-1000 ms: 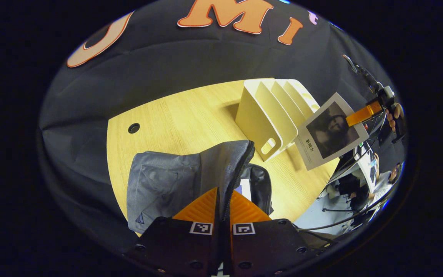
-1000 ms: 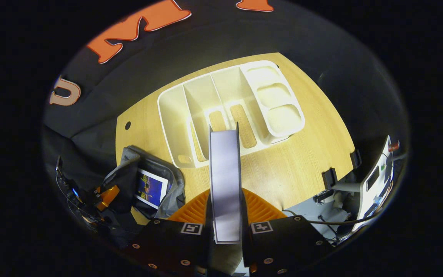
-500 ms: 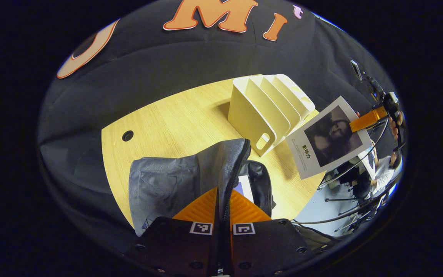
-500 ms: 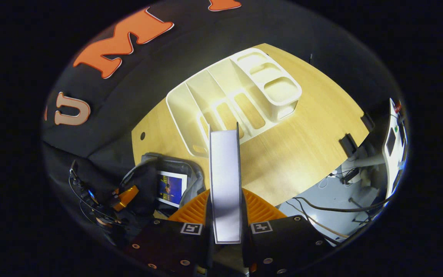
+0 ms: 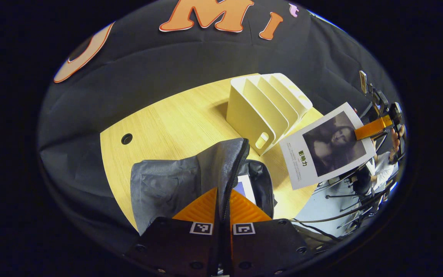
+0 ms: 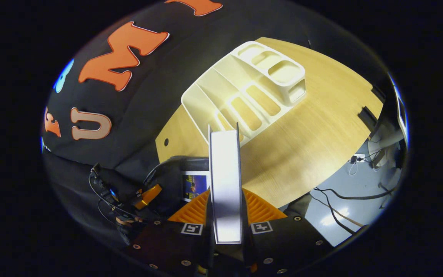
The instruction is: Open the schoolbag, grab two books from the bookshelf and put them into the schoolbag.
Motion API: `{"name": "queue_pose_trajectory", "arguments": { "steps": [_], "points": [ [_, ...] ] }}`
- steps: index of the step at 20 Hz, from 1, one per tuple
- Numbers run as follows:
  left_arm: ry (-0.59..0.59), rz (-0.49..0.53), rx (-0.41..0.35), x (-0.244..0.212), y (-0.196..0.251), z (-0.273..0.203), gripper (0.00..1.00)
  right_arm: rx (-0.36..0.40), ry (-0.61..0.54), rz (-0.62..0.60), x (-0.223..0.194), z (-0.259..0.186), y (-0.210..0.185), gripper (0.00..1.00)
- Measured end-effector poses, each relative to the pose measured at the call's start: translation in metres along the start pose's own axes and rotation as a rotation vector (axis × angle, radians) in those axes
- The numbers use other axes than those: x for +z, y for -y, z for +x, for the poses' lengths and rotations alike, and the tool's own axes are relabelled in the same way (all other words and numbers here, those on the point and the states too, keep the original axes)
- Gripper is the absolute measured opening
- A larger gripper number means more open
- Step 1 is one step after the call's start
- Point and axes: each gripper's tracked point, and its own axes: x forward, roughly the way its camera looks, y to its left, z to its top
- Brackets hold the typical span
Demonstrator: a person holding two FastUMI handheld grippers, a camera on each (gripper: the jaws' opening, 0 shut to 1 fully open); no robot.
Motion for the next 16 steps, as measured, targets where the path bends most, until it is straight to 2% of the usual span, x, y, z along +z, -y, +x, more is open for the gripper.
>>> {"name": "queue_pose_trajectory", "arguments": {
  "steps": [7, 16],
  "points": [
    [0.011, 0.002, 0.016, 0.003, -0.005, -0.001, 0.06, 0.171, 0.012, 0.049, -0.014, 0.022, -0.039, 0.31],
    [0.034, 0.002, 0.026, 0.004, -0.005, -0.005, 0.05, 0.258, -0.052, 0.031, -0.046, 0.071, -0.081, 0.3]
  ]
}}
